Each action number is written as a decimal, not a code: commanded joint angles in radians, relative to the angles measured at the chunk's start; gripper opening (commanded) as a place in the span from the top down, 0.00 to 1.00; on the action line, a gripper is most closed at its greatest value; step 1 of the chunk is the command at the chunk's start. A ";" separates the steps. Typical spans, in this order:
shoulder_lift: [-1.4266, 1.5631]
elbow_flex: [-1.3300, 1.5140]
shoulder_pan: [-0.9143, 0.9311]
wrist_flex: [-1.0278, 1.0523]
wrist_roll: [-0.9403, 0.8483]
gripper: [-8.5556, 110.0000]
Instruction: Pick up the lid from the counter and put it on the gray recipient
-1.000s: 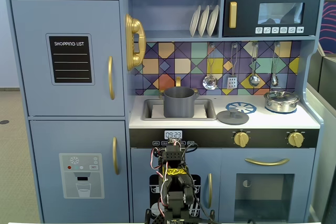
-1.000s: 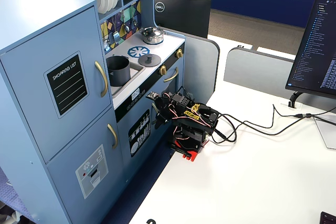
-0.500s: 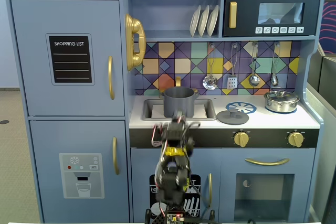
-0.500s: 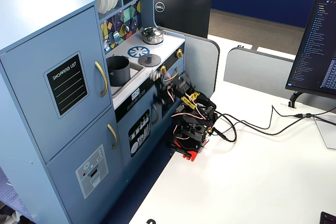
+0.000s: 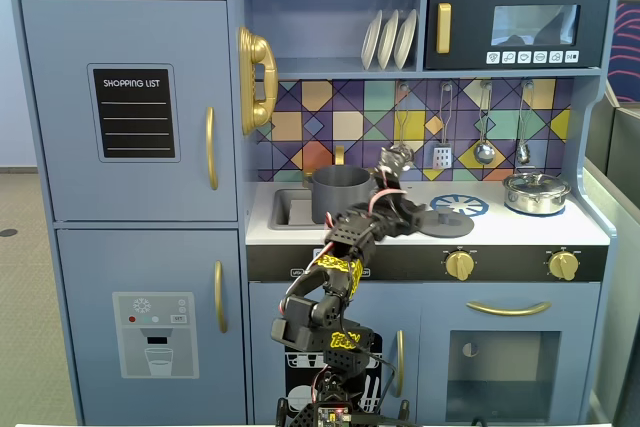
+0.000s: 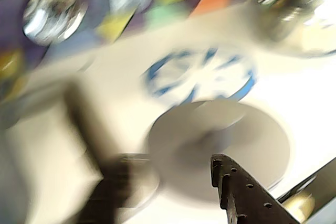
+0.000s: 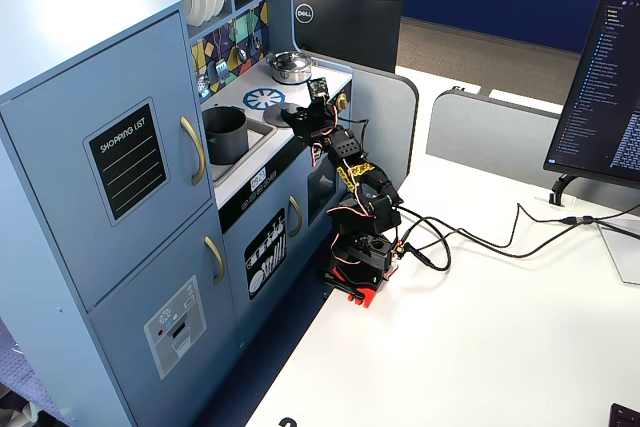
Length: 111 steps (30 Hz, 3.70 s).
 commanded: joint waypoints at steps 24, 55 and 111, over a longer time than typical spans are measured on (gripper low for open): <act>-0.555 -0.097 0.063 -0.650 -0.038 0.70; -0.764 -0.241 0.035 -0.670 -0.048 0.93; -0.535 -0.531 -0.506 -0.239 0.026 0.93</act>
